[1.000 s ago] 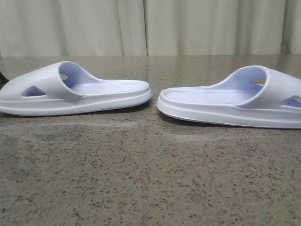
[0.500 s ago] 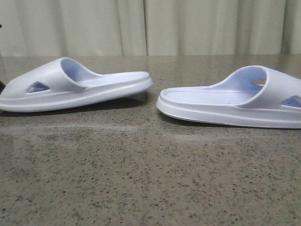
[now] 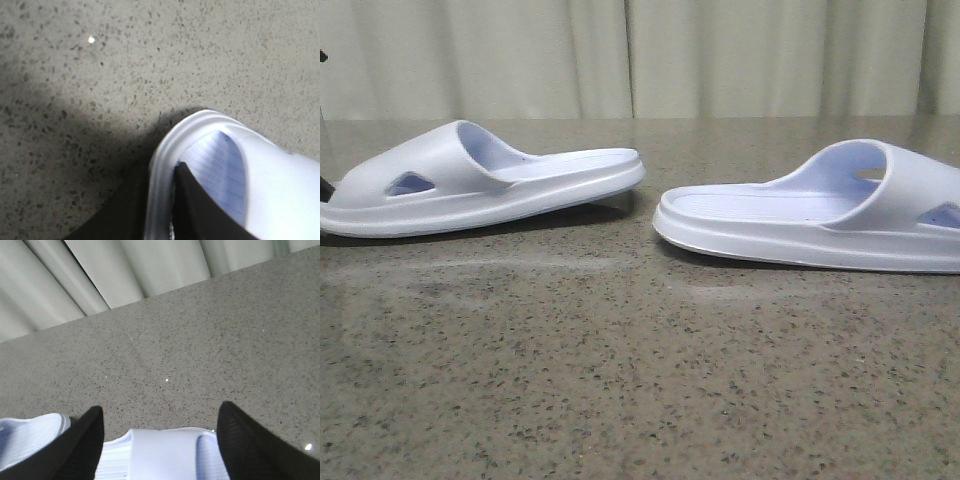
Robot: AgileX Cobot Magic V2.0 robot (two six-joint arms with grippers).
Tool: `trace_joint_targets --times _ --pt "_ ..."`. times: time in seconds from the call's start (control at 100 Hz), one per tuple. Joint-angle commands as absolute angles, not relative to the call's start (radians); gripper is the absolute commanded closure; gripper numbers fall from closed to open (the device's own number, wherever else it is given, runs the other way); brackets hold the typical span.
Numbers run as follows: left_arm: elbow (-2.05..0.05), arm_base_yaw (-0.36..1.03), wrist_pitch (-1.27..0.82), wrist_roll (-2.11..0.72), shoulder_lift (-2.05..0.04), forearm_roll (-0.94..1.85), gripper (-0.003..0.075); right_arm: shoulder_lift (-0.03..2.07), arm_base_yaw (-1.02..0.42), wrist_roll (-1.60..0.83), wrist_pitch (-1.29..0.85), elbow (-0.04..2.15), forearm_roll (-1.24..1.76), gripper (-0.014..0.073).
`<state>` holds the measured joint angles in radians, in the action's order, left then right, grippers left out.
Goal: Insert blue slippers together front up
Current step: 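Lift the slipper with the left gripper off the table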
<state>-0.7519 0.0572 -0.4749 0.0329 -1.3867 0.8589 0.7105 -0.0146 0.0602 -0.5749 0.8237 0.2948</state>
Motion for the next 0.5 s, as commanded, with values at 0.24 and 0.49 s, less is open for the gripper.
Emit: trace_joint_targets --times 0.24,0.49 --pt "-0.776 0.057 -0.448 -0.101 -1.293 0.876 0.0704 0.715 -0.009 0.053 -0.498 0.86 0.306 0.0174" --pt "-0.776 0.057 -0.479 -0.105 -1.207 0.878 0.0704 0.715 -0.009 0.053 -0.498 0.86 0.3 0.0174"
